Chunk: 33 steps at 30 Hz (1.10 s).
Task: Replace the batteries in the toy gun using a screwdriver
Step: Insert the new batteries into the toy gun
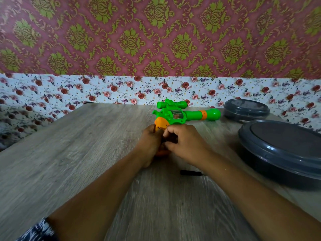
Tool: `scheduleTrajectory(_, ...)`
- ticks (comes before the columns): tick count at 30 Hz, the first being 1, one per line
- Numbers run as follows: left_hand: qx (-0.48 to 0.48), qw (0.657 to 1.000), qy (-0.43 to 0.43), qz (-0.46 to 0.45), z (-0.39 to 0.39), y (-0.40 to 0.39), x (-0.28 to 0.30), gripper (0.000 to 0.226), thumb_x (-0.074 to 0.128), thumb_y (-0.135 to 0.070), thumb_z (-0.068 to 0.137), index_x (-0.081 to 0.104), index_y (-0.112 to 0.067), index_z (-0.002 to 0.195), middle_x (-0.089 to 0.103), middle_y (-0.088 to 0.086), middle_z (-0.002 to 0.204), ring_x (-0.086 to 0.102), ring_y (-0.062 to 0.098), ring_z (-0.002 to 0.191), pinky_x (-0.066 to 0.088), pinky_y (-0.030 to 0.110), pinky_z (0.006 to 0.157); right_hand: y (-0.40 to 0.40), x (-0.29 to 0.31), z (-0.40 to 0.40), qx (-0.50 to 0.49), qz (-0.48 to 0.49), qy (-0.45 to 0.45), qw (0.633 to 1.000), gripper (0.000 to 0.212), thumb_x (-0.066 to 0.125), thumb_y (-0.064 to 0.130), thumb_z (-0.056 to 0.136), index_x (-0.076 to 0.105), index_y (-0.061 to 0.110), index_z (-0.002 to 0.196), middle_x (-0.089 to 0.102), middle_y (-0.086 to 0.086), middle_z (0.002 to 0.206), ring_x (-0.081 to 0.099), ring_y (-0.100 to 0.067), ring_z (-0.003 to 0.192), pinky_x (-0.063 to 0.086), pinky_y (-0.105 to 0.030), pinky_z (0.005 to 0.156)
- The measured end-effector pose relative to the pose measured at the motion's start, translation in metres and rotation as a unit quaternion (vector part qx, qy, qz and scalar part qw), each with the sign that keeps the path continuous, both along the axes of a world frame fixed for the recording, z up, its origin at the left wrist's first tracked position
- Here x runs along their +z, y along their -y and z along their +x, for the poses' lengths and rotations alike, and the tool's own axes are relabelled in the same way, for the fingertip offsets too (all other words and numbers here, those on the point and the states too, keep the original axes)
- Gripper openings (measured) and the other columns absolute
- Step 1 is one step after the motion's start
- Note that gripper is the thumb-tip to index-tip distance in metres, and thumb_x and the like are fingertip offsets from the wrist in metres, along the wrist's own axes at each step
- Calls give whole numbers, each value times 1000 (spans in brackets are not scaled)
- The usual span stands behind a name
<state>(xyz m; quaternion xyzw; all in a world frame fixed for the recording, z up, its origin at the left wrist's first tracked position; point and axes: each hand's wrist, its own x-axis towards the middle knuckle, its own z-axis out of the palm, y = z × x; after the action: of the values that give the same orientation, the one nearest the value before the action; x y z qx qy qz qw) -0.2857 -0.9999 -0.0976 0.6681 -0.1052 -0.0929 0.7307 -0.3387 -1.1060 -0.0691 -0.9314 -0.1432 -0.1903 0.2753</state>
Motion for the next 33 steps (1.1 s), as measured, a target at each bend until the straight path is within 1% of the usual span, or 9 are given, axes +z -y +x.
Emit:
scheduleTrajectory(4, 8, 1000, 8, 8, 3, 1, -2, 11, 45, -12, 95, 53, -10, 87, 51, 8, 65, 46, 5, 32, 37, 13, 37, 6, 3, 2, 18, 27, -28, 999, 8, 69, 12, 76, 70, 14, 84, 64, 3, 74, 57, -12, 67, 42, -21, 62)
scheduleTrajectory(9, 34, 999, -17, -21, 3, 2, 0, 27, 38, -30, 97, 57, -14, 86, 58, 7, 70, 56, 17, 56, 46, 21, 47, 0, -2, 2, -1, -2, 4, 1000, 10, 61, 9, 74, 65, 14, 81, 56, 1, 69, 55, -19, 69, 48, -35, 66)
scheduleTrajectory(13, 32, 996, -51, -60, -2, 3, 3, 46, 26, -43, 99, 61, -14, 91, 62, 5, 69, 59, 12, 51, 48, 19, 47, -3, -6, 2, -30, 25, 27, 999, 12, 61, 11, 72, 65, 19, 81, 54, 4, 68, 49, -16, 66, 45, -32, 64)
scheduleTrajectory(16, 30, 997, -42, -60, -6, 5, 5, 59, 21, -50, 98, 62, -9, 109, 65, 9, 81, 62, 17, 65, 51, 24, 57, -4, -6, 1, -45, 31, 38, 998, 13, 62, 12, 74, 63, 23, 82, 56, 5, 69, 48, -14, 63, 45, -32, 62)
scheduleTrajectory(20, 54, 998, 4, -33, -6, 6, 5, 53, 24, -47, 99, 65, -12, 98, 68, 13, 94, 65, 24, 85, 52, 36, 78, -6, -6, -4, -50, -1, 57, 997, 21, 59, 10, 72, 61, 20, 91, 53, 2, 71, 46, -19, 68, 45, -34, 64)
scheduleTrajectory(23, 60, 997, 34, -25, -6, 5, 1, 52, 28, -48, 97, 67, -14, 102, 70, 16, 105, 66, 28, 100, 49, 50, 96, -9, -8, -6, -52, -20, 66, 996, 26, 56, 9, 71, 64, 16, 95, 66, -6, 85, 57, -27, 81, 48, -35, 68)
scheduleTrajectory(27, 61, 997, 46, -21, -5, 4, -2, 65, 34, -67, 73, 68, -17, 97, 70, 16, 104, 65, 30, 102, 45, 55, 98, -9, -8, -5, -59, 13, 72, 996, 25, 56, 7, 67, 69, 16, 86, 68, -6, 85, 59, -26, 80, 38, -27, 63)
scheduleTrajectory(29, 64, 997, 49, -11, -6, 5, -3, 70, 34, -71, 69, 67, -18, 100, 69, 16, 105, 64, 30, 102, 45, 56, 98, -8, -8, -5, -62, 24, 60, 996, 24, 58, 4, 68, 70, 17, 85, 68, -7, 81, 59, -25, 76, 40, -28, 62)
scheduleTrajectory(33, 69, 996, 57, -8, -9, 5, 1, 50, 28, -50, 96, 66, -16, 94, 69, 17, 101, 65, 33, 100, 47, 54, 96, -9, -9, -6, -76, 30, 50, 995, 20, 59, 5, 68, 70, 14, 82, 66, -10, 70, 59, -26, 70, 43, -30, 58)
